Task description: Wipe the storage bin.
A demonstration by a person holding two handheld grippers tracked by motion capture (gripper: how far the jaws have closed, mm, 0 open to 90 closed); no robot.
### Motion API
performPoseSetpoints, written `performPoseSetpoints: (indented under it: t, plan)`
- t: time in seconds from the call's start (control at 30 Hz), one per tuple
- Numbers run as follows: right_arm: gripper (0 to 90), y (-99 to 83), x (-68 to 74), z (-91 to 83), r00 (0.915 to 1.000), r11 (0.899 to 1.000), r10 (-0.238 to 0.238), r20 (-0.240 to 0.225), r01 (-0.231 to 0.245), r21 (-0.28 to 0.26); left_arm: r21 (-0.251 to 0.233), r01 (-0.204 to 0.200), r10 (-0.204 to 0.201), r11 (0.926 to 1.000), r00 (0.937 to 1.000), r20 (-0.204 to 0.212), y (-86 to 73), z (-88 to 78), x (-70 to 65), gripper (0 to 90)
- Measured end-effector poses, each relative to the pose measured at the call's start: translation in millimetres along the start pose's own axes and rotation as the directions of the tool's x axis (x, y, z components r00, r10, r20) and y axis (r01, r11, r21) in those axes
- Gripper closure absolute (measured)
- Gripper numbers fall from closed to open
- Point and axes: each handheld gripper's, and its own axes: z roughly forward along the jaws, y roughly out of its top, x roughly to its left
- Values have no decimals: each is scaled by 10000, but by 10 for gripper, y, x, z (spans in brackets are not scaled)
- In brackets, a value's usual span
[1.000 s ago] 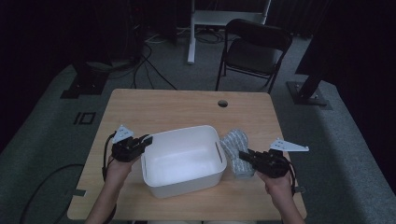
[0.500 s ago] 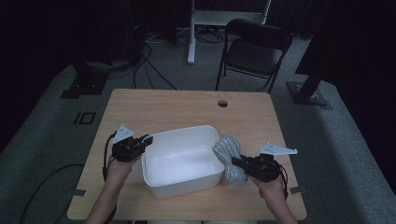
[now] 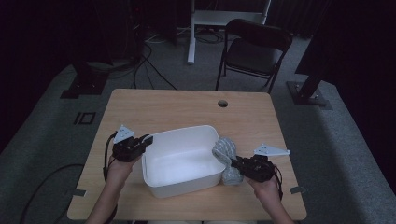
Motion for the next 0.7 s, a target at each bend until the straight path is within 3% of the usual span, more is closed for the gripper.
performPoseSetpoints:
  t: [0.7]
  plan:
    - [767,-9,-12,77,9986,9992,-391,366,386,123,14,10,-10,10000,10000,-43,2,4,-5,764]
